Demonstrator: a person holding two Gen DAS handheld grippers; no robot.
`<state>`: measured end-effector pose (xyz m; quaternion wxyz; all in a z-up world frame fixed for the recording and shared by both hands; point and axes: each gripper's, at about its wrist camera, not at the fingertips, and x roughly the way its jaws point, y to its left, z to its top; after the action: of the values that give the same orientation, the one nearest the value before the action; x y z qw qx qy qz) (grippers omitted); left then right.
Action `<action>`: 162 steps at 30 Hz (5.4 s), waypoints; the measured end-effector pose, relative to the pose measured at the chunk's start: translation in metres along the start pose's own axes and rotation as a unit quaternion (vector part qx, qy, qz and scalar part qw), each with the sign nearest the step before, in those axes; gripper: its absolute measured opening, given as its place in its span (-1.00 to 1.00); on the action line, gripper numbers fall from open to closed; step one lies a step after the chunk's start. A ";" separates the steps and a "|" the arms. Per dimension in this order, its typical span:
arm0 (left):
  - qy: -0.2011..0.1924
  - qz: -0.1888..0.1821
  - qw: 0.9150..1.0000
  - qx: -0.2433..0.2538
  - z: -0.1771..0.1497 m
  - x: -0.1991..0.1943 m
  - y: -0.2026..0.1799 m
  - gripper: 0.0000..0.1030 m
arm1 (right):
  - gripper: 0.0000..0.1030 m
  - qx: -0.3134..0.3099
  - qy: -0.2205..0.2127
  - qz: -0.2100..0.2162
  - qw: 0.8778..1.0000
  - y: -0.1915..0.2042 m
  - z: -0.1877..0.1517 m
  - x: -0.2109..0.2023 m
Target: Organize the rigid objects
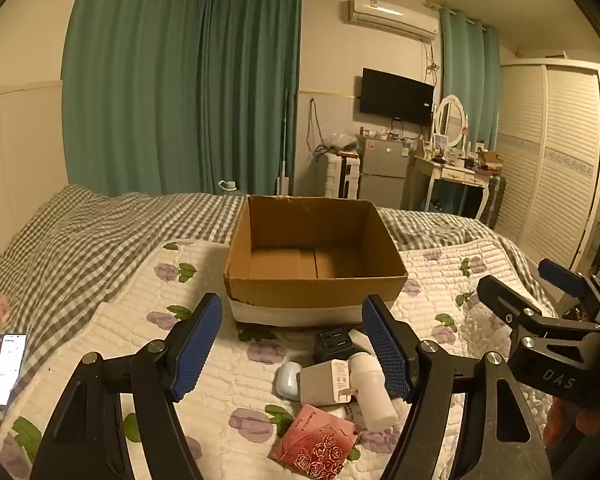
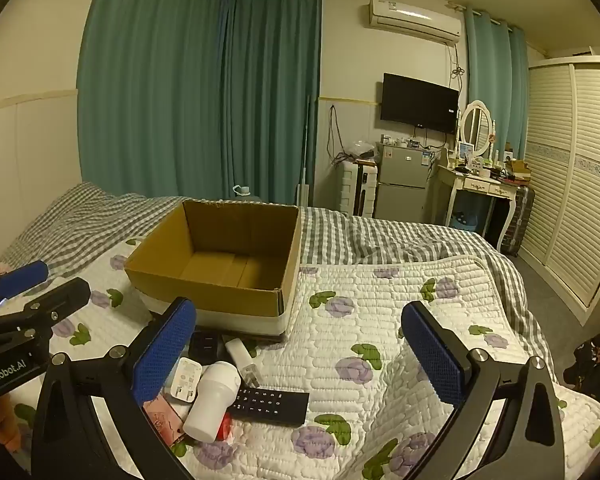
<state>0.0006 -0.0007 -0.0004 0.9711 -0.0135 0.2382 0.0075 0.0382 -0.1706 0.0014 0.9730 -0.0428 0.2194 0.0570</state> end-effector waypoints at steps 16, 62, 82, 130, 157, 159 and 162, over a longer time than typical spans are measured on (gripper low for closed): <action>-0.005 0.003 1.000 -0.012 -0.002 0.001 0.004 0.46 | 1.00 -0.002 0.001 0.003 1.000 0.003 0.000 0.000; -0.006 0.012 1.000 -0.010 -0.002 0.002 0.007 0.46 | 1.00 0.000 0.008 0.000 1.000 0.003 -0.004 0.004; -0.013 0.015 1.000 -0.007 0.001 -0.003 0.007 0.46 | 1.00 -0.002 0.006 0.003 1.000 0.004 -0.005 0.002; 0.281 -0.074 0.957 0.000 -0.111 0.111 -0.007 0.37 | 1.00 -0.072 0.153 0.000 0.986 0.019 -0.066 0.057; 0.235 -0.028 0.970 -0.057 -0.094 0.093 0.038 -0.63 | -0.21 -0.102 0.224 0.071 0.967 0.069 -0.086 0.114; 0.232 -0.029 0.971 -0.057 -0.092 0.091 0.038 -0.76 | -0.22 -0.095 0.216 0.069 0.969 0.063 -0.082 0.107; 0.219 -0.029 0.974 -0.058 -0.087 0.083 0.036 -0.81 | -0.22 -0.079 0.198 0.081 0.974 0.054 -0.074 0.092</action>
<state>0.0331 0.0332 -0.1164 0.8928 -0.0782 0.4435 -0.0104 0.0829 -0.1165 -0.1078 0.8958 -0.1124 0.4055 0.1430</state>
